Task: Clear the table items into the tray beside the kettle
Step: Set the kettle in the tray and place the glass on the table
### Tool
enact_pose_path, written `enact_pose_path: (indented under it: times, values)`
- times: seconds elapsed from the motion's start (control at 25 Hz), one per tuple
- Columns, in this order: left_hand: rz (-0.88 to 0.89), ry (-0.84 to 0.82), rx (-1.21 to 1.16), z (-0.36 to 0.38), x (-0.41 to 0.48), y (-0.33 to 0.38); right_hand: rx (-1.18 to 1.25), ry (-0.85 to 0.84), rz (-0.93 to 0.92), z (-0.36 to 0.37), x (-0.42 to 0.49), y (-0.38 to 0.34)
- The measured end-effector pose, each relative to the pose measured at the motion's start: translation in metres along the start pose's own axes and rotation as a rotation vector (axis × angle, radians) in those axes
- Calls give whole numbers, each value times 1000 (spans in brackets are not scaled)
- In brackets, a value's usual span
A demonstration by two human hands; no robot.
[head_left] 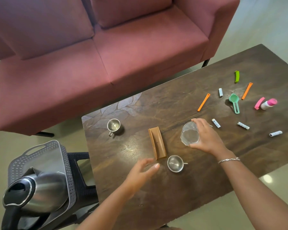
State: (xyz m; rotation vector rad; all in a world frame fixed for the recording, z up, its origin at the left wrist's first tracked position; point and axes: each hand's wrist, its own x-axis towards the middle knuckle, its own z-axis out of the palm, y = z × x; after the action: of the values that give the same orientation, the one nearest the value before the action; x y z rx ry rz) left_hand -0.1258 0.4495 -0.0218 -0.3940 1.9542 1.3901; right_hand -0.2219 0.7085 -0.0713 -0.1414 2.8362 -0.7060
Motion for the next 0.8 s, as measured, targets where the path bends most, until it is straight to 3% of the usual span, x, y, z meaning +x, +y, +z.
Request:
enact_pose_path:
  times: [0.44,0.8]
  values:
    - [-56,47,85,1,4,-44,-88,-38,80,27,84,17]
    - [158,127,179,-7,25,-45,-119,-10,94,27,181,3]
